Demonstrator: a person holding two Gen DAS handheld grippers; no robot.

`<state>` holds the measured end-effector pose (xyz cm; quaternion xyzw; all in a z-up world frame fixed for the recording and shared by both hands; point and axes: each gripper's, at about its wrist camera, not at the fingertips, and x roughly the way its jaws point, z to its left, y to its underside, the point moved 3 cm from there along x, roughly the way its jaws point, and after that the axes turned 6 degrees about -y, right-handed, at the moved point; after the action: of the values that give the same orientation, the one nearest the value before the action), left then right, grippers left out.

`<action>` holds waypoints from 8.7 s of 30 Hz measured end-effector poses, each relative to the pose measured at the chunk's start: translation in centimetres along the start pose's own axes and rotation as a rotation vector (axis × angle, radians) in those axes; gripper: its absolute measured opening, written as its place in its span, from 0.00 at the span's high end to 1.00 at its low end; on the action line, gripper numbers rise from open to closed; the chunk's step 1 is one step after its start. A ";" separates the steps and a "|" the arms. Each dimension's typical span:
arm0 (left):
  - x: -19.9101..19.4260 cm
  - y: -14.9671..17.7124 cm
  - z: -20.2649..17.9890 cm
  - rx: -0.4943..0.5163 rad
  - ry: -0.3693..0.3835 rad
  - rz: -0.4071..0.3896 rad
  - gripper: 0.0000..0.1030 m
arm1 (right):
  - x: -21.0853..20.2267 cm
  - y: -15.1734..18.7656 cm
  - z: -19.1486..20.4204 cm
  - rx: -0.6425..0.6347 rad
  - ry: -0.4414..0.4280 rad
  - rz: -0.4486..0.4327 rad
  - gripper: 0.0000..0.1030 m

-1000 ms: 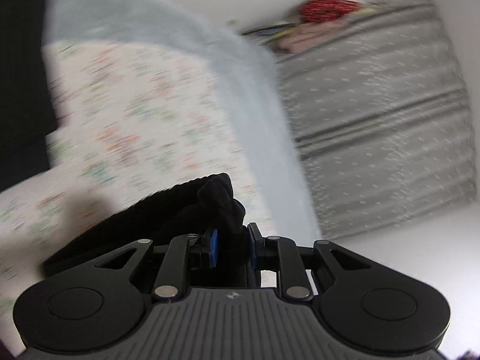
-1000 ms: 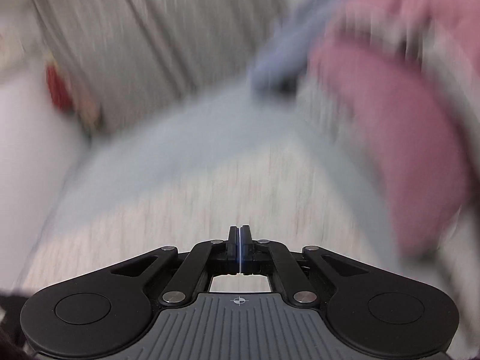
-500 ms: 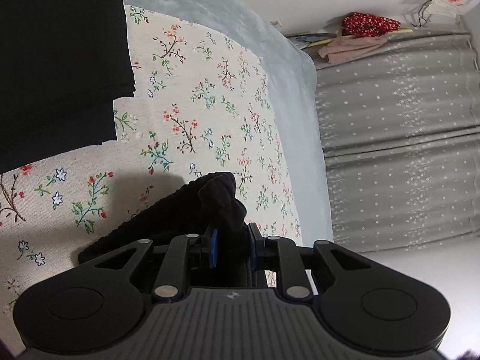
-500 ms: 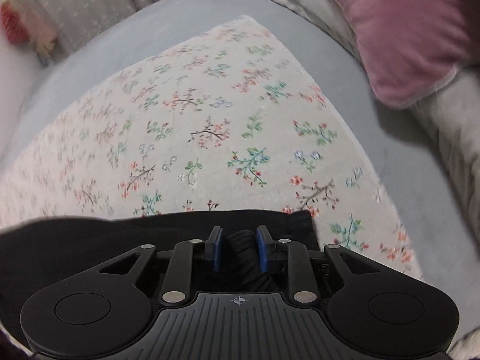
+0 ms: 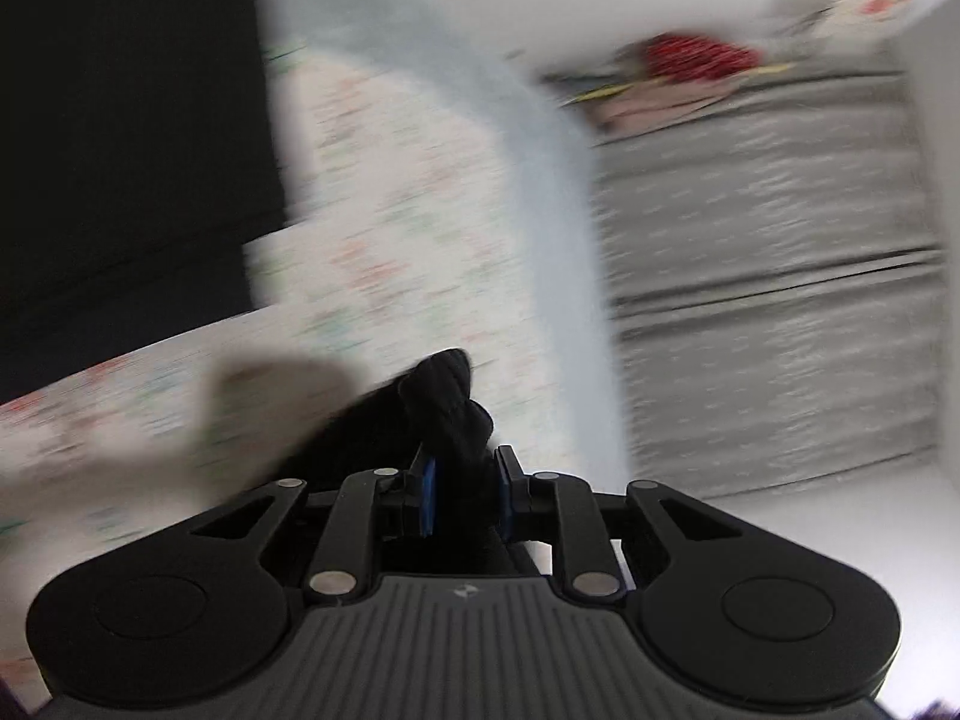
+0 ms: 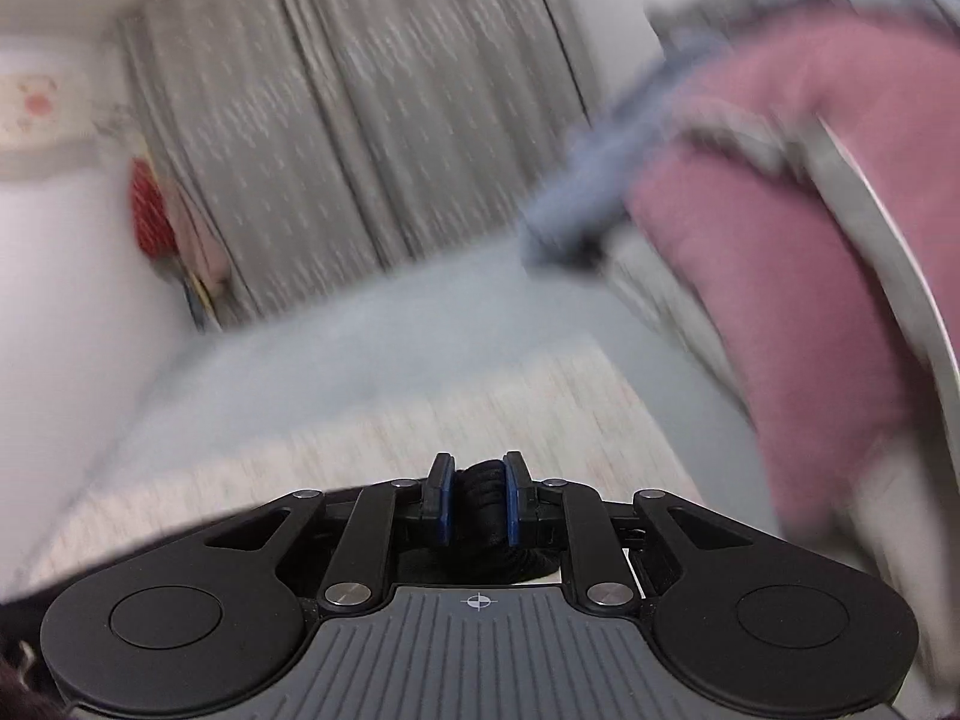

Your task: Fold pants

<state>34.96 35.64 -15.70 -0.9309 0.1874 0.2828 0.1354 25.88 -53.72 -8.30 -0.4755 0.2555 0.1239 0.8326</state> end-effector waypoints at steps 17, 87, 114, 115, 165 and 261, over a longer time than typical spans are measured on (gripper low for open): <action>-1.2 0.7 2.5 0.154 -0.083 0.064 0.90 | 0.3 9.9 -4.7 0.064 0.083 0.184 0.85; -1.4 2.6 1.2 0.184 -0.268 0.040 0.77 | -1.1 12.6 -7.4 0.334 0.143 0.132 0.84; 7.1 19.0 -7.8 0.794 -0.362 0.156 0.66 | 3.9 14.6 1.7 -0.191 0.228 0.408 0.41; 7.5 18.9 -7.3 0.789 -0.372 0.162 0.68 | 3.2 14.4 1.2 -0.168 0.226 0.397 0.42; 6.6 19.8 -5.6 0.859 -0.339 0.176 0.54 | 14.1 17.0 22.8 -0.458 -0.155 0.418 0.20; 6.4 16.2 -5.8 0.848 -0.541 0.095 0.62 | 27.9 13.7 35.6 -0.044 -0.600 0.437 0.92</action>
<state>35.75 17.29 -17.07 -0.6779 0.2862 0.4188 0.5321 54.10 -17.19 -18.62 -0.3702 0.0930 0.4380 0.8139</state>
